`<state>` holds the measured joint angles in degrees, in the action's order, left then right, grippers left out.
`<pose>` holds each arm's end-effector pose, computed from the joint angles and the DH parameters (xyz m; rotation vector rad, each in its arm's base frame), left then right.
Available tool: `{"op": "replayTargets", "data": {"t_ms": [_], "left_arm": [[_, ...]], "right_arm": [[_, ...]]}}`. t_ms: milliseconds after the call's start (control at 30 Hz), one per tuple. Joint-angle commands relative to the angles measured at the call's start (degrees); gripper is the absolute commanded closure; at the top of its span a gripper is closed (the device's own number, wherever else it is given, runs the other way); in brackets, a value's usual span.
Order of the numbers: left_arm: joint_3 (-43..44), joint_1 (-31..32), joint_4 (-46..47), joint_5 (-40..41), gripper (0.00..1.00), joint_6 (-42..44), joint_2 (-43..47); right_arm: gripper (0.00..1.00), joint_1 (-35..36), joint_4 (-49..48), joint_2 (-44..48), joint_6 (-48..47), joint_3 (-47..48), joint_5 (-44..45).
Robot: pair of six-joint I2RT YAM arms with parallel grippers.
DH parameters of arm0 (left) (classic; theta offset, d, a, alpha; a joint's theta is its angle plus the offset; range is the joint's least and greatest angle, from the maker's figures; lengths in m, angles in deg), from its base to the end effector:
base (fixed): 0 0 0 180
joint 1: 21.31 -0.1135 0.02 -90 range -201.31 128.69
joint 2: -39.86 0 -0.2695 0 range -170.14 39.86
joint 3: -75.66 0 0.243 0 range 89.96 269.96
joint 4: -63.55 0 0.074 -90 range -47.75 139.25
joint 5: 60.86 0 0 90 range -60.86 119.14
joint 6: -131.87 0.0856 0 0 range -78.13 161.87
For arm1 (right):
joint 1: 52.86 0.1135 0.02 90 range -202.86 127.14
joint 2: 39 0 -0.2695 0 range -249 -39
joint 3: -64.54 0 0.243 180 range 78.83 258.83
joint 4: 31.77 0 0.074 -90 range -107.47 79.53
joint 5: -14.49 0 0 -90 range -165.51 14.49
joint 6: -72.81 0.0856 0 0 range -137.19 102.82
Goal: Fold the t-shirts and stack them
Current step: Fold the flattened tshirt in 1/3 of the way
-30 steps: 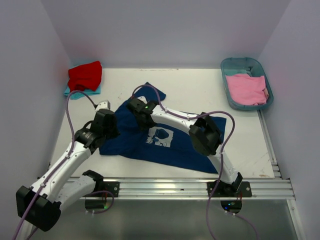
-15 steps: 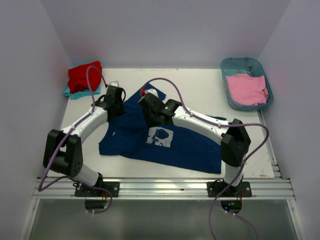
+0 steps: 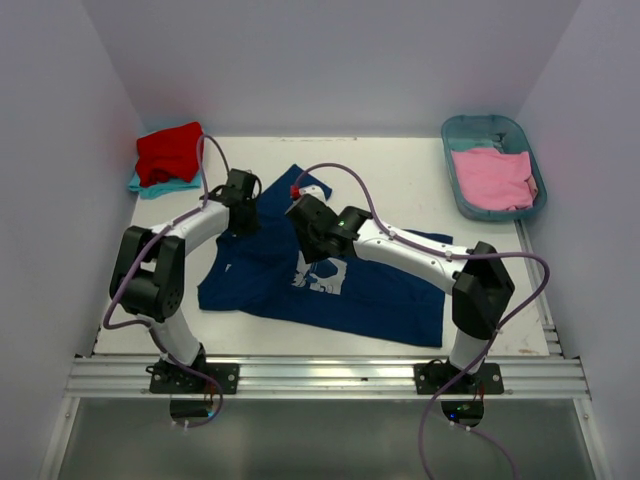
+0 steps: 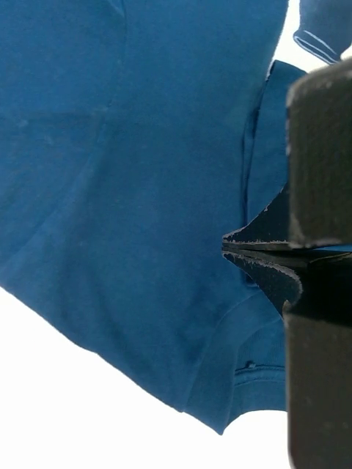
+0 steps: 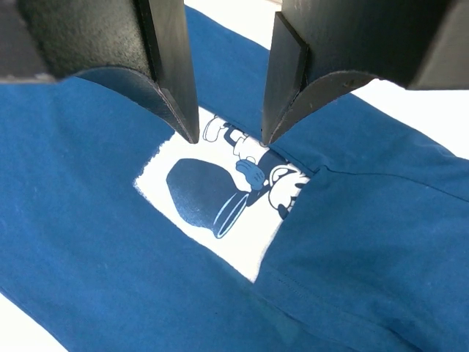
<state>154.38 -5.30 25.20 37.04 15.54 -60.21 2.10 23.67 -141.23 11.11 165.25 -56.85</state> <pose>0.3623 -0.0917 0.1533 -0.2821 2.5839 -0.0868 0.2547 0.3155 0.2404 -0.4570 2.4559 0.1852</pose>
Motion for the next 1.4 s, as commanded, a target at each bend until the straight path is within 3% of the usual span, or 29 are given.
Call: {"op": "replayTargets", "data": {"t_ms": [0,733,1233,1367], "left_arm": [[1.41,-0.45,-1.61,-1.66,1.0,1.19,2.24],[-9.58,-0.37,-4.69,-5.44,1.0,0.49,10.16],[-15.82,-0.37,0.76,-6.5,1.0,-1.27,12.18],[-15.29,-0.37,1.29,-4.74,0.78,-1.27,14.46]], "right_arm": [[0.57,0.24,-1.95,2.57,0.01,-0.63,2.44],[0.57,0.06,-1.86,1.86,0.27,-1.07,3.58],[0.57,0.06,-1.51,2.04,0.27,-1.6,3.76],[0.57,0.06,-1.42,2.04,0.18,-1.68,3.76]]}}
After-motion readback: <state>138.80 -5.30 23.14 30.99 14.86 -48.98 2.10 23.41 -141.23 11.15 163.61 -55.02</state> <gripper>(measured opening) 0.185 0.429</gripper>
